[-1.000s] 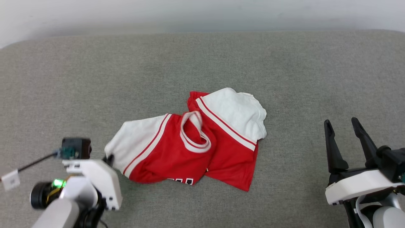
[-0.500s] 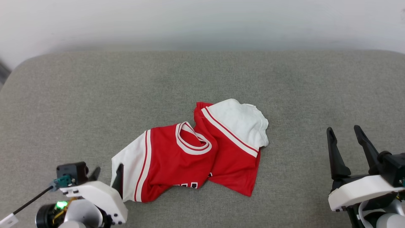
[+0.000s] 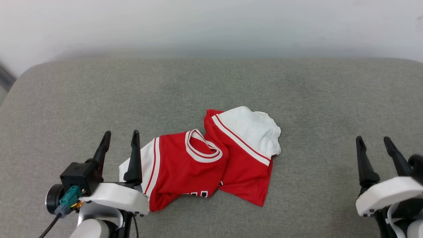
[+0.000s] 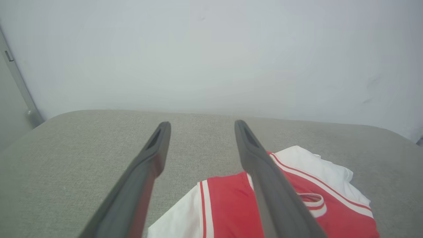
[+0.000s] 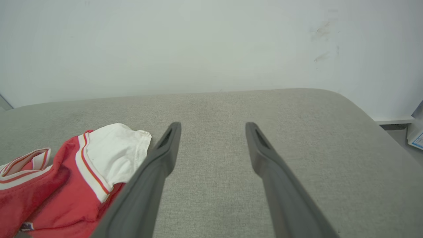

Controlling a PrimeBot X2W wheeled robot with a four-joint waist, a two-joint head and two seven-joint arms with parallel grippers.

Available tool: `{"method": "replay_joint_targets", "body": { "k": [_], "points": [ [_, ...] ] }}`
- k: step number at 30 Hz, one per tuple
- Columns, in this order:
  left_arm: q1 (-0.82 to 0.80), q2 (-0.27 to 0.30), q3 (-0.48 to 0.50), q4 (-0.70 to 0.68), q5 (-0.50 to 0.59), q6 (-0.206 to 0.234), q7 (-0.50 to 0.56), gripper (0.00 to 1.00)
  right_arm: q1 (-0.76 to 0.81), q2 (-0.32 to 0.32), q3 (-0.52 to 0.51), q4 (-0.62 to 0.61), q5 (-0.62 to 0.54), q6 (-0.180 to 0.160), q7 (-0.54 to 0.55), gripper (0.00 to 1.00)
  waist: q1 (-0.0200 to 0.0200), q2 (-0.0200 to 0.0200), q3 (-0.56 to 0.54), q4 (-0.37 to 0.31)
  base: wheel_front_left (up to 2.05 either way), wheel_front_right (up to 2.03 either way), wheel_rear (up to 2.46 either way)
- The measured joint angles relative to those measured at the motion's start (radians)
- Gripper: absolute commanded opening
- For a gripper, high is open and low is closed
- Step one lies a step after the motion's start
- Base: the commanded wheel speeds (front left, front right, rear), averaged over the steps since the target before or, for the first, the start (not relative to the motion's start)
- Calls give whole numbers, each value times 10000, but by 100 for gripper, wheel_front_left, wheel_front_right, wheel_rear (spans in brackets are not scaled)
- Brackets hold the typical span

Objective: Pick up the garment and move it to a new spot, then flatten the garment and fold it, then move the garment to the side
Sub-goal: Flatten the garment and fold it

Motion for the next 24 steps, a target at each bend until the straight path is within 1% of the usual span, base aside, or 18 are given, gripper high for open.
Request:
{"method": "replay_joint_targets", "body": {
  "k": [2, 4, 9, 14, 17, 20, 24],
  "points": [
    [-40, -50, -50, -153, 90, 40, -100, 100, -350, -2, -178, 207, 8, 2, 464, 100, 0, 0, 127, 91, 0, 0, 0],
    [-64, -65, -84, -284, 167, 82, -169, 100, -775, -46, -253, 439, 355, 0, 997, 100, 0, 0, 274, 203, 0, 0, 0],
    [-312, -115, -144, -487, 261, 81, -244, 100, -2156, -742, -36, 1252, 938, 0, 3010, 100, 0, 0, 707, 526, 0, 0, 0],
    [-662, -316, -332, -506, 332, -19, -328, 100, -3689, -1473, 828, 2240, 1590, 0, 5185, 100, 1, 0, 1151, 927, 0, 0, 0],
    [-914, -414, -431, -399, 349, -123, -410, 100, -4208, -1664, 1546, 2826, 1937, 0, 6224, 100, 1, 0, 1426, 1192, 0, 0, 0],
    [-1100, -531, -502, -291, 387, -201, -504, 100, -4595, -1799, 2180, 3344, 2203, 2, 6907, 100, 1, 0, 1683, 1443, 0, 0, 0],
    [-1270, -631, -564, -163, 458, -253, -589, 100, -4767, -1956, 2794, 4136, 2619, 2, 7206, 100, 1, 0, 1962, 1717, 0, 0, 0]
  ]
}}
